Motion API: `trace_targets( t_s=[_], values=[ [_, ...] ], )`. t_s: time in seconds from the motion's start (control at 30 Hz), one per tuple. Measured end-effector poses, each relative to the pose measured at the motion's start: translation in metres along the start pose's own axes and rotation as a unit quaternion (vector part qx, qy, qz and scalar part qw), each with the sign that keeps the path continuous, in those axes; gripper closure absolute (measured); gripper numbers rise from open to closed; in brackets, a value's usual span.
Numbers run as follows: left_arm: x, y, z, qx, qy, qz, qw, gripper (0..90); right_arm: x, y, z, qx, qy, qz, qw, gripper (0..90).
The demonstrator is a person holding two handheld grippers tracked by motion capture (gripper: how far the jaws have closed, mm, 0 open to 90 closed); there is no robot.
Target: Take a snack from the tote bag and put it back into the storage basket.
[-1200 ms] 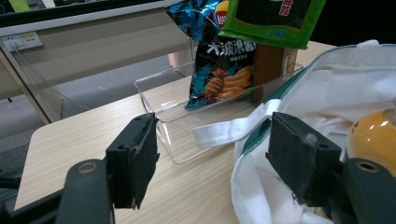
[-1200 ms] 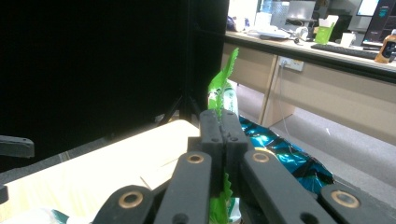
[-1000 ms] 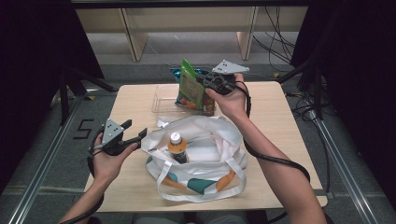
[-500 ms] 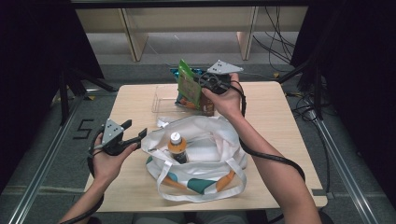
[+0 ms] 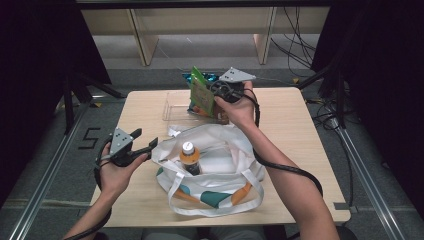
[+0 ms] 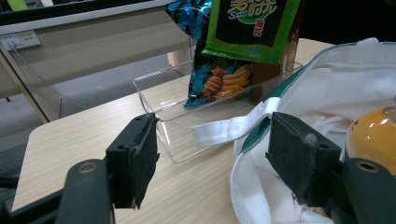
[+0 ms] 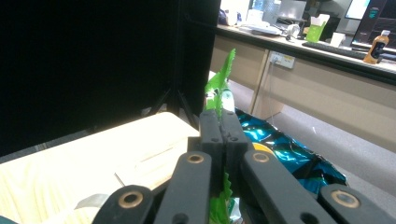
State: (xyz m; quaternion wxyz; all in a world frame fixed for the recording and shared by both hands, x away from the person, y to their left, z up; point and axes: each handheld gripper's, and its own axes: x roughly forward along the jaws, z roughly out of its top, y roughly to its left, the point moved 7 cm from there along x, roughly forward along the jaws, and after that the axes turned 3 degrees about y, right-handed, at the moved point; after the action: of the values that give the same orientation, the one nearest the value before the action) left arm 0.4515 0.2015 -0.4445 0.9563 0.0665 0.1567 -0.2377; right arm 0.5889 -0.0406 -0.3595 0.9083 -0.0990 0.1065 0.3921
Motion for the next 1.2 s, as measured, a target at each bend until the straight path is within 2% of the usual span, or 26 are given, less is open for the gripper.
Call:
trace_targets(
  t_s=[0.03, 0.13, 0.37, 0.43, 0.47, 0.53, 0.57, 0.6, 0.67, 0.73, 0.8, 0.83, 0.9, 0.93, 0.97, 1.1, 1.17, 1.2],
  values=[
    [0.000, 0.000, 0.000, 0.000, 0.000, 0.000, 1.0000, 32.3, 0.001, -0.001, 0.000, -0.007, -0.001, -0.002, 1.0000, 90.0],
    [0.000, 0.000, 0.000, 0.000, -0.001, 0.000, 1.0000, 32.3, 0.005, -0.001, -0.002, -0.006, -0.001, -0.006, 1.0000, 90.0],
    [0.000, 0.000, 0.000, 0.001, 0.001, -0.001, 1.0000, 32.2, 0.012, 0.000, -0.009, -0.023, 0.012, -0.015, 0.9996, 90.0],
    [0.001, -0.001, 0.000, -0.003, -0.003, -0.003, 1.0000, 32.3, 0.014, -0.001, -0.012, -0.021, 0.012, -0.021, 0.9995, 90.0],
    [0.001, 0.000, 0.000, -0.001, -0.003, -0.003, 1.0000, 32.3, 0.015, -0.002, -0.012, -0.028, 0.014, -0.016, 0.9994, 90.0],
    [0.001, -0.001, 0.000, -0.002, -0.003, -0.004, 1.0000, 32.2, 0.017, -0.002, -0.014, -0.033, 0.014, -0.025, 0.9990, 90.0],
    [0.001, -0.001, 0.000, -0.002, -0.003, -0.004, 1.0000, 32.3, 0.017, -0.002, -0.015, -0.028, 0.019, -0.024, 0.9991, 90.0],
    [0.001, 0.000, 0.000, 0.000, 0.001, -0.002, 1.0000, 32.2, 0.019, -0.002, -0.015, -0.035, 0.014, -0.031, 0.9988, 90.0],
    [0.001, 0.000, 0.000, 0.001, 0.001, -0.002, 1.0000, 32.2, 0.020, -0.004, -0.014, -0.046, 0.014, -0.027, 0.9985, 90.0],
    [0.001, 0.000, 0.000, 0.001, 0.001, -0.002, 1.0000, 32.2, 0.019, -0.002, -0.014, -0.036, 0.020, -0.025, 0.9988, 90.0],
    [0.001, 0.000, 0.000, 0.001, 0.001, -0.002, 1.0000, 32.2, 0.020, -0.003, -0.013, -0.043, 0.015, -0.034, 0.9984, 90.0],
    [0.001, 0.000, 0.000, 0.002, 0.001, -0.002, 1.0000, 32.2, 0.021, -0.003, -0.012, -0.056, 0.012, -0.029, 0.9980, 90.0],
    [0.001, 0.000, 0.000, 0.002, 0.001, -0.002, 1.0000, 32.2, 0.021, -0.002, -0.012, -0.046, 0.014, -0.036, 0.9982, 90.0],
    [0.001, 0.000, 0.000, 0.002, 0.001, -0.002, 1.0000, 32.2, 0.021, -0.004, -0.011, -0.057, 0.010, -0.040, 0.9975, 90.0],
    [0.001, 0.000, 0.000, 0.002, 0.001, -0.002, 1.0000, 32.2, 0.022, -0.003, -0.010, -0.046, 0.011, -0.039, 0.9981, 90.0],
    [0.001, 0.000, -0.001, 0.002, 0.001, -0.003, 1.0000, 32.2, 0.024, -0.004, -0.007, -0.068, 0.006, -0.040, 0.9969, 90.0],
    [0.001, 0.000, -0.001, 0.001, 0.001, -0.003, 1.0000, 32.2, 0.025, -0.002, -0.007, -0.054, 0.007, -0.043, 0.9976, 90.0],
    [0.001, 0.000, -0.001, 0.002, 0.002, -0.003, 1.0000, 32.2, 0.026, -0.003, -0.007, -0.061, 0.005, -0.045, 0.9971, 90.0]
  ],
)
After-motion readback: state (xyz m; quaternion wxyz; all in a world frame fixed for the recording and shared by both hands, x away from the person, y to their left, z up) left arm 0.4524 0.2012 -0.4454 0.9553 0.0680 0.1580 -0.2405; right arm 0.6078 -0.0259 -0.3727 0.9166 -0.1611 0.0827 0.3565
